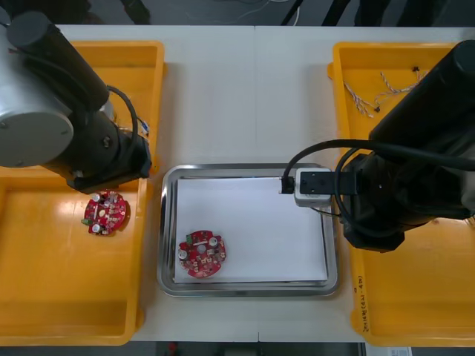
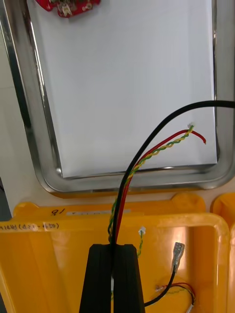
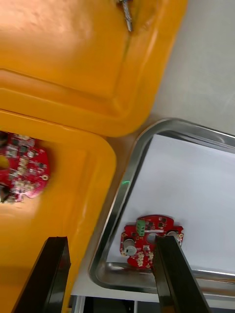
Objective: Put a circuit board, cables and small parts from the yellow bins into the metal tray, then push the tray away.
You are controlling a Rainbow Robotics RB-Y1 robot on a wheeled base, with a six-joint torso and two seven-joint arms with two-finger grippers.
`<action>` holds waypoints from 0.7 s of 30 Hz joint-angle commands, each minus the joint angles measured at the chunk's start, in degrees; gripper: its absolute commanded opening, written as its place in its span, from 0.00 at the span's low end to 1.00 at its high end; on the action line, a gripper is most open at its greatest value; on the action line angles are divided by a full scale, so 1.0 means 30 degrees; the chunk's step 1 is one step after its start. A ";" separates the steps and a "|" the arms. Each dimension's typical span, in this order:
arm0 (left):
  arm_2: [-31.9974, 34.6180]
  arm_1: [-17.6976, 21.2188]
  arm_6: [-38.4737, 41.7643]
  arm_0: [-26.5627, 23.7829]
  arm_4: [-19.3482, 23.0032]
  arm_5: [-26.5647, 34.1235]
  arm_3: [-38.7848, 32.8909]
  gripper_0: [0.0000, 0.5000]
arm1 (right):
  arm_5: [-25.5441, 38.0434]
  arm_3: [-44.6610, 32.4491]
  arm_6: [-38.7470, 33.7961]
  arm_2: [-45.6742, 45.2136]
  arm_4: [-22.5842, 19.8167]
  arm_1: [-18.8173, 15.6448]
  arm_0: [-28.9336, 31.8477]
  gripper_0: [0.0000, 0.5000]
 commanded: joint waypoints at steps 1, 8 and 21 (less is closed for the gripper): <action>0.1804 0.1363 -0.2913 -0.0819 0.0673 0.1168 0.0007 1.00 | -0.0146 0.0583 -0.0719 0.1152 0.0336 0.1563 -0.1432 0.00; 0.3357 0.1890 -0.4846 -0.0819 0.0966 0.1607 0.1765 1.00 | 0.0059 0.1286 -0.0895 0.1650 0.1010 0.3408 -0.1432 0.00; 0.4675 0.2329 -0.9856 -0.1640 0.0204 0.1168 0.6013 1.00 | 0.0323 0.3630 -0.0543 0.4697 0.2885 0.5371 -0.1901 0.00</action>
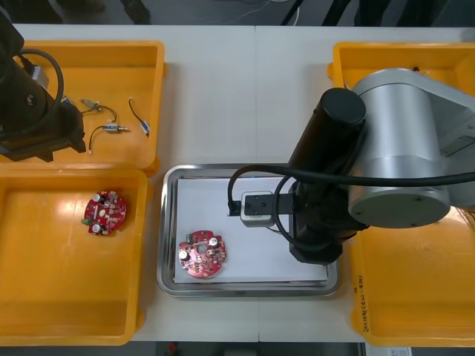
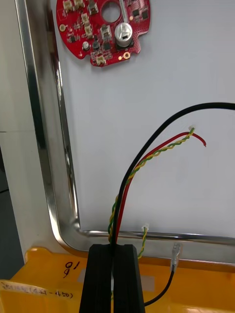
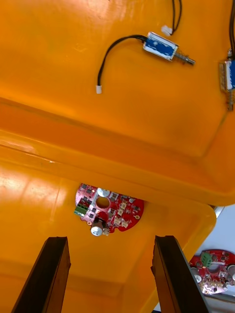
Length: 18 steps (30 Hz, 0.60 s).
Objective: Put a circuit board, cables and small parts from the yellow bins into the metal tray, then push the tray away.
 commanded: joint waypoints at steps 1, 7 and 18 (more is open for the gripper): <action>0.0511 0.0838 -0.3883 -0.1621 -0.0409 -0.0235 0.1142 1.00 | 0.0132 0.0497 -0.0359 0.1088 0.0741 0.0866 -0.0796 0.00; 0.0569 0.0838 -0.5817 -0.2412 -0.0468 -0.0587 0.2285 1.00 | 0.0103 0.0849 -0.0565 0.2260 0.2294 0.1598 -0.0767 0.00; 0.0569 0.0545 -0.8629 -0.2383 -0.0585 -0.2403 0.2548 1.00 | -0.0102 0.2255 -0.0682 0.3285 0.3788 0.2126 0.0259 0.00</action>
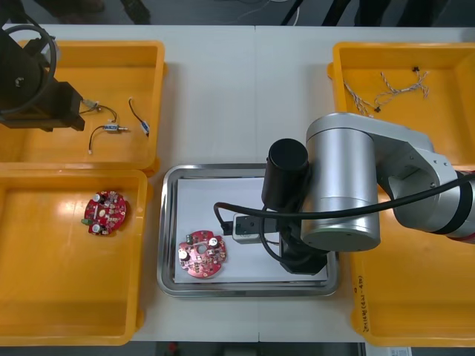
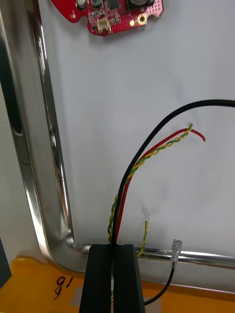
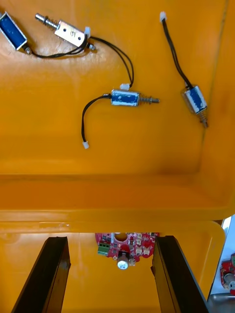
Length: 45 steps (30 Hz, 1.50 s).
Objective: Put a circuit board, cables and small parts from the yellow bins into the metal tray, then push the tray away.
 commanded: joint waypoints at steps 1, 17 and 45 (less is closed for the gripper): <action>0.0558 0.0542 -0.1233 -0.0859 -0.0288 -0.0577 -0.0036 1.00 | -0.0099 0.0256 -0.0681 0.0185 0.0718 0.0537 0.0333 0.00; 0.0734 -0.1157 -0.3753 -0.0889 -0.2661 -0.4679 0.3274 1.00 | -0.0509 0.1428 -0.1238 0.0185 0.3677 0.2002 0.2178 0.00; -0.2137 -0.2299 -0.9788 -0.0889 -0.2631 -0.9425 0.7551 1.00 | -0.1856 0.1428 -0.2556 0.0185 0.6313 0.2705 0.5196 0.00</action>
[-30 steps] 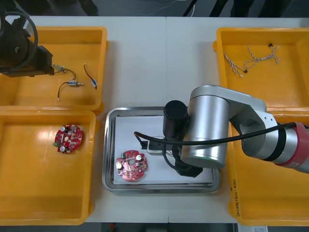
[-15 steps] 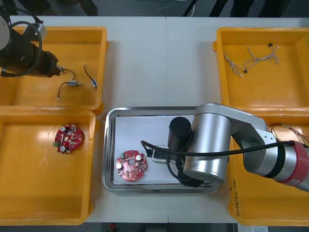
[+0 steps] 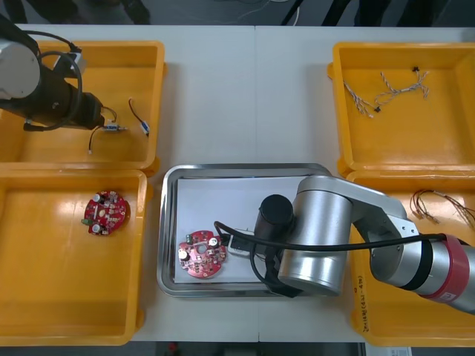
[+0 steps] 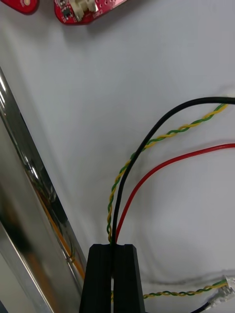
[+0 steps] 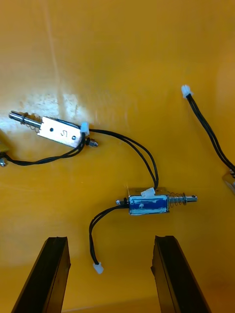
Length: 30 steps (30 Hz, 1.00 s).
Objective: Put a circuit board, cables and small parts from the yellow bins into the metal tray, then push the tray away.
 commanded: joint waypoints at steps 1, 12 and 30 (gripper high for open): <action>-0.0822 -0.0074 -0.3001 -0.0877 -0.0051 -0.0694 0.0328 1.00 | -0.0327 -0.0222 -0.0775 0.0041 0.0196 0.0382 0.0290 0.00; -0.2346 -0.0162 -0.3206 -0.0877 0.0037 -0.3067 0.1588 1.00 | -0.0356 -0.0661 -0.1127 0.0041 0.1602 0.0441 0.0290 1.00; -0.2815 -0.0162 -0.3587 -0.0877 0.0330 -0.3712 0.2437 0.00 | 0.2075 -0.3942 -0.1947 -0.3182 0.0841 0.0441 -0.0970 1.00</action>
